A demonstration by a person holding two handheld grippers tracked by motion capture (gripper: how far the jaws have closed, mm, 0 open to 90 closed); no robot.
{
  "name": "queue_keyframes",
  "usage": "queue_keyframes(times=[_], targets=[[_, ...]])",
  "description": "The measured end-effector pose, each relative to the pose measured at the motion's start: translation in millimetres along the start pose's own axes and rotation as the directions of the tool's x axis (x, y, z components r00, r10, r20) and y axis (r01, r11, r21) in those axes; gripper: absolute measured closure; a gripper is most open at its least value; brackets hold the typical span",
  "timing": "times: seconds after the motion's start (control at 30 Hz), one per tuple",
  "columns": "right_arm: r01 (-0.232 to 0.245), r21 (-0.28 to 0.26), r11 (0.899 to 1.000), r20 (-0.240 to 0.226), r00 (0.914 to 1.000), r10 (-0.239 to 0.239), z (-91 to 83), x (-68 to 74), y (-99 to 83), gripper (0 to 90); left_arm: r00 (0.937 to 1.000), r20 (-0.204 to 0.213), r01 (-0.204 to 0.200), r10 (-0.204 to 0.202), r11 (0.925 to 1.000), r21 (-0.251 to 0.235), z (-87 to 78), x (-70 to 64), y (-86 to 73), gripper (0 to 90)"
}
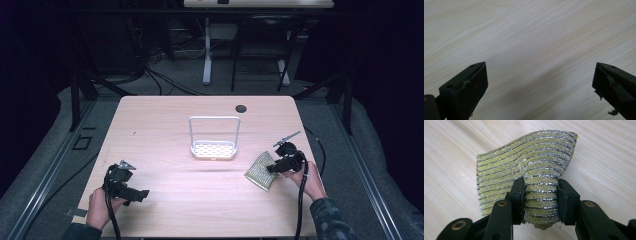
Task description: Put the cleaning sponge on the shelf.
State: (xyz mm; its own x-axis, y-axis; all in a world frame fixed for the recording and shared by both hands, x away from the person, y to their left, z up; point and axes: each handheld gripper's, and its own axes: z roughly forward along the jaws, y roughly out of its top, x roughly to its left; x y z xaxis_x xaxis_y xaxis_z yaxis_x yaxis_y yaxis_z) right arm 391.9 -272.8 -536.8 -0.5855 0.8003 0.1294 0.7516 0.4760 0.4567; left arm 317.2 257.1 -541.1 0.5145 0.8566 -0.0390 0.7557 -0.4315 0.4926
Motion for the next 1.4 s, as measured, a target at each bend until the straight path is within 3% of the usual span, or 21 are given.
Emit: queue_keyframes(times=[0.1,0.53,1.4], targets=[[-0.009,-0.040,0.999,-0.006,0.9999,0.009,-8.6,3.3,-1.3,61.9,1.0000,0.000,0.001,-0.001,1.0000,-0.004,-1.5,0.0,0.0,0.3],[-0.038,-0.114,0.993,0.003,0.9993,0.038,-24.1,21.3,2.6,61.3,1.0000,-0.004,0.006,-0.006,0.9999,-0.010,-2.2,0.1,-0.6,0.3],[0.025,-0.169,0.985,0.030,0.9993,-0.021,-31.4,52.0,10.7,61.2,0.9999,-0.010,0.003,-0.003,0.9997,-0.022,-3.2,0.4,-1.0,0.3]])
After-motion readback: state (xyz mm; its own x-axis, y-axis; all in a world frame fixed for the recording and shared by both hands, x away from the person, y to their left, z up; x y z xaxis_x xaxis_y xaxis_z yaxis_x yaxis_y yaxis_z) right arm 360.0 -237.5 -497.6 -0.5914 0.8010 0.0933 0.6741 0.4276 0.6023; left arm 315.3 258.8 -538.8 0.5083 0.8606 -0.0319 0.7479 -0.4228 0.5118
